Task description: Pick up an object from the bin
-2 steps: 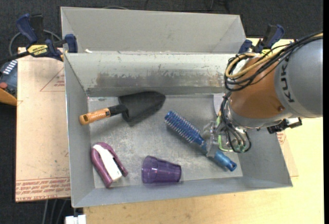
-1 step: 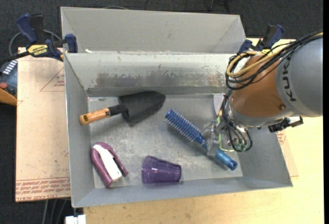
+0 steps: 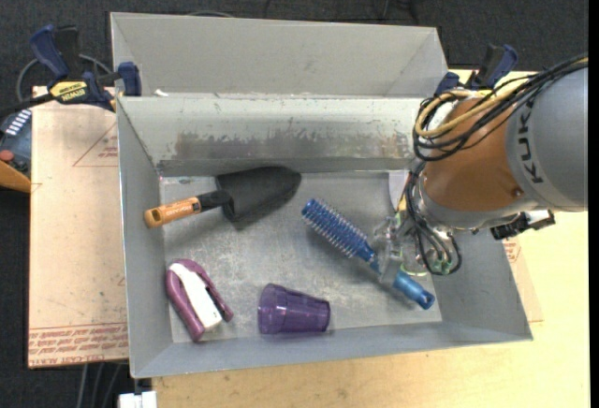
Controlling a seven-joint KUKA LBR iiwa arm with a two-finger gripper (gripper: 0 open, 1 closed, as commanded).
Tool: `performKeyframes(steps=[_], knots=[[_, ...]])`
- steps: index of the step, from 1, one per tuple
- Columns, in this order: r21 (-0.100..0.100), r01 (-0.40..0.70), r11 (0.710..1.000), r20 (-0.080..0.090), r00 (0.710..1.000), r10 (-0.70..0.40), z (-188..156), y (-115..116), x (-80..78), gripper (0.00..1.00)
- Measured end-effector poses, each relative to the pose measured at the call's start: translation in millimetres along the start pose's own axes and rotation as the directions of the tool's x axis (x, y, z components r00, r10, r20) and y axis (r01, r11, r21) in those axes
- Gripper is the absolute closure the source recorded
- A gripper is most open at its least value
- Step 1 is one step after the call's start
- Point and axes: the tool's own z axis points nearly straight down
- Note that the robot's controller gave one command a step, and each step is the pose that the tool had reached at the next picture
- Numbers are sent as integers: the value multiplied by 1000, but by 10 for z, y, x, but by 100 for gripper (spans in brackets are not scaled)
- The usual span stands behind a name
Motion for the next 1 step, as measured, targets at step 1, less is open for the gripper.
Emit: performKeyframes(steps=[1], knots=[[0,0,1000,-7,1000,0,-117,-1,17,100]])
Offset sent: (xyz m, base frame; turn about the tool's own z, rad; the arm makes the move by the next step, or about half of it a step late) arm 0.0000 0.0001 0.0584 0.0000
